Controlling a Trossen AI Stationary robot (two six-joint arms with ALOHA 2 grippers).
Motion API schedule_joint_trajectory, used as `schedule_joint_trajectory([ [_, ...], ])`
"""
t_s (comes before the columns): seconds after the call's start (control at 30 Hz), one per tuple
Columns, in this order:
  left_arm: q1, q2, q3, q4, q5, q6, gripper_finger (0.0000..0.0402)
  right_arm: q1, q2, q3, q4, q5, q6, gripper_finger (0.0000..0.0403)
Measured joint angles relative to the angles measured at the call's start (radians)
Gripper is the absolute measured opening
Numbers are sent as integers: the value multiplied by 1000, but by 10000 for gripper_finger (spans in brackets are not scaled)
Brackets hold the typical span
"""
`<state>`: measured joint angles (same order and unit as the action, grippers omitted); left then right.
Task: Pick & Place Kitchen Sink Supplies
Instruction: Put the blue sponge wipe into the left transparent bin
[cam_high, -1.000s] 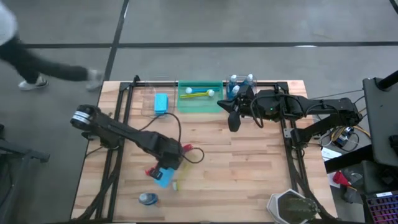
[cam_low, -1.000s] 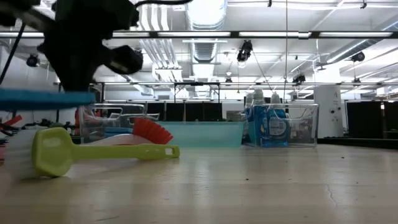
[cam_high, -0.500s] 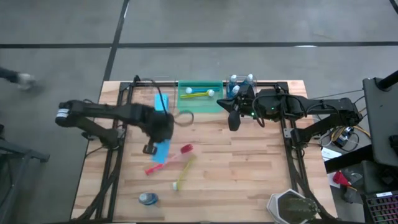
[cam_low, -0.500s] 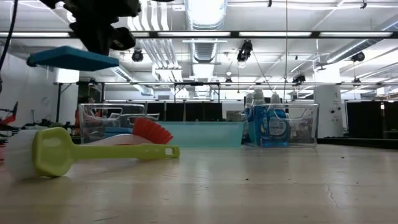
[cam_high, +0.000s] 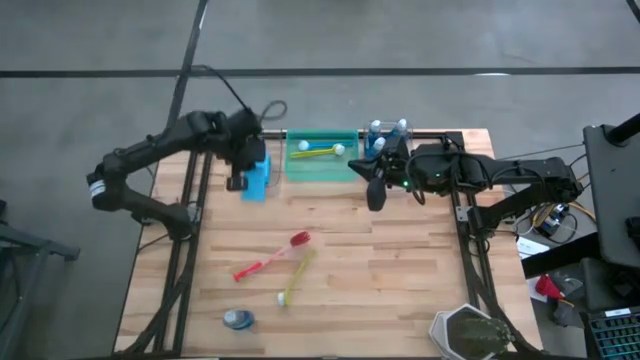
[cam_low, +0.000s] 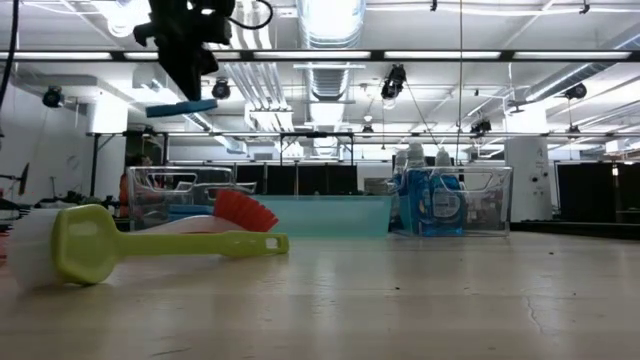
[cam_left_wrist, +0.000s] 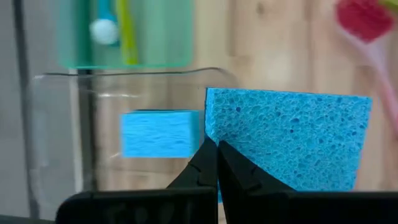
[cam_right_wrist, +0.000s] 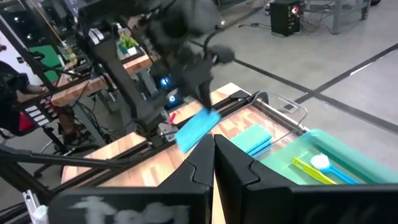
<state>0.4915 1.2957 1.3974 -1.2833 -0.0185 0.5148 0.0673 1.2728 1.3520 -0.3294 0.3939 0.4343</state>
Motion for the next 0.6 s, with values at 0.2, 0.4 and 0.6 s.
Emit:
schedule_joint_trajectory([
  [0.2, 184, 54, 41, 37, 16, 127, 0, 8, 0, -31, 33, -3, 8, 8],
  [0.4, 312, 143, 40, 138, 48, 188, 0, 12, 0, -38, 34, -3, 11, 8],
  [0.6, 376, 259, 46, 163, 55, 253, 0, 15, 0, -38, 36, -5, 11, 8],
])
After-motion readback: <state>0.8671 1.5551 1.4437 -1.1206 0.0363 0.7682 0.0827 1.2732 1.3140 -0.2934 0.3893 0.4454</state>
